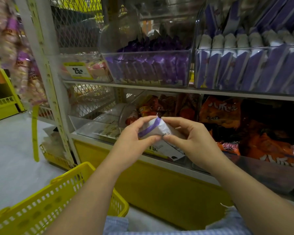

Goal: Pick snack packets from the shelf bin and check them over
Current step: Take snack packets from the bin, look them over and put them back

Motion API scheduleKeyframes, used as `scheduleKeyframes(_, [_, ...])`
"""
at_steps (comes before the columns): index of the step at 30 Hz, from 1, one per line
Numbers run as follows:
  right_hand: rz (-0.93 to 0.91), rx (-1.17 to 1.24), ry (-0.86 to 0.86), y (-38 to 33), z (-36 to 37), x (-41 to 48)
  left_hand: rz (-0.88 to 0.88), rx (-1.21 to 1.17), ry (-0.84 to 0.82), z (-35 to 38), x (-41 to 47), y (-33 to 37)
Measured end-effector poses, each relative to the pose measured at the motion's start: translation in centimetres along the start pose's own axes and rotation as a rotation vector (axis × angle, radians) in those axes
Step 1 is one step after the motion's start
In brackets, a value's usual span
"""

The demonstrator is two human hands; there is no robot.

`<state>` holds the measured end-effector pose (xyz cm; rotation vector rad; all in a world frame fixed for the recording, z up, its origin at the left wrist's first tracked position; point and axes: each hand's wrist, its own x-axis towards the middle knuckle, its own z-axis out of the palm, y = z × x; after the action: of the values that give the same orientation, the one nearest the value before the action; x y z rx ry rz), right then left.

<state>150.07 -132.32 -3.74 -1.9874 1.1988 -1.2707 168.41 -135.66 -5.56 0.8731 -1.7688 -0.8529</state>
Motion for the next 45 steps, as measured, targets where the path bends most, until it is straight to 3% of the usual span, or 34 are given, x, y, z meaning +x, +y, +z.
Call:
scheduleKeyframes(5, [0.021, -0.008, 0.016, -0.1, -0.8, 0.2, -0.046, -0.157, -0.046, -1.0, 0.2, -0.2])
scheduleKeyframes(9, [0.133, 0.014, 0.027, 0.5, -2.6, 0.2, -0.101, -0.386, 0.027, -2.6, 0.4, -0.4])
scheduleKeyframes(18, [0.073, 0.148, 0.177, 0.2, -2.4, -0.1, -0.125, -0.595, 0.098, -3.5, 0.8, -0.7])
scheduleKeyframes(21, [0.053, 0.167, 0.257, -0.2, -2.1, -0.1, -0.125, -0.618, 0.131, -3.3, 1.0, -0.9])
scheduleKeyframes(26, [0.054, 0.181, 0.237, -0.5, -1.8, -0.3, -0.144, -0.63, 0.279, -2.2, 1.0, -0.8])
scheduleKeyframes(30, [0.074, 0.298, 0.246, -0.6, -0.4, -0.3, -0.284, -0.424, 0.462, -0.1, 1.1, -0.3])
scheduleKeyframes(35, [0.03, 0.346, 0.207, -0.8, 0.6, -0.4, -0.418, -0.564, 0.212, 2.2, 0.5, 0.5])
scheduleKeyframes(40, [-0.054, 0.212, 0.163, -0.8, 0.6, -0.6, -0.501, -0.739, 0.181, 1.9, 0.5, 0.3])
scheduleKeyframes(45, [-0.05, 0.202, 0.082, -0.8, 0.5, -0.6, -0.502, -0.74, 0.12, 1.4, 0.4, 0.2])
